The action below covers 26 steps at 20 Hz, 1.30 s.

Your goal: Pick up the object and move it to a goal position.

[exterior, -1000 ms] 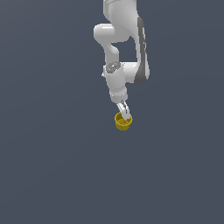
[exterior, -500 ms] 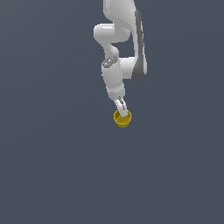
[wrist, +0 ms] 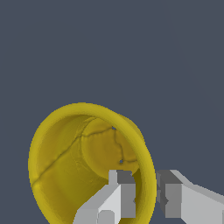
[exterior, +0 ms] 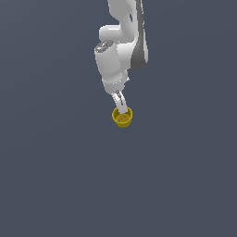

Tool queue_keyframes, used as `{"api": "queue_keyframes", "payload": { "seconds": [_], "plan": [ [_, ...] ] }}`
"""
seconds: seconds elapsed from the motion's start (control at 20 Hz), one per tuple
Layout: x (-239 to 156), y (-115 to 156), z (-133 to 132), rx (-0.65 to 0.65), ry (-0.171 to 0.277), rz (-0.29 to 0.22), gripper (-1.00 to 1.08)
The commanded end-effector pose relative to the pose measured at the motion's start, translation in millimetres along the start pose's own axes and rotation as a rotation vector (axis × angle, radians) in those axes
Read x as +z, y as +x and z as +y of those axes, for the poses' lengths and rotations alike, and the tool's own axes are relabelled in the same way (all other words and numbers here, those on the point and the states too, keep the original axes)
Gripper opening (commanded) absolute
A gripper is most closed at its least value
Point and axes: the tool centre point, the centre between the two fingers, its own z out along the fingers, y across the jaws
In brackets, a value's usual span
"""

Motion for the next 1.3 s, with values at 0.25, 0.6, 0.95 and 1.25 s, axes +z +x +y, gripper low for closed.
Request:
{"api": "queue_keyframes", "payload": {
  "seconds": [0.25, 0.6, 0.95, 1.25],
  "plan": [
    [-76, 27, 4, 0.002, 0.001, 0.005, -1.0],
    [-144, 51, 8, 0.003, 0.0, 0.007, -1.0],
    [-212, 75, 10, 0.003, 0.0, 0.007, -1.0],
    [-272, 96, 11, 0.002, 0.001, 0.006, -1.0]
  ]
}}
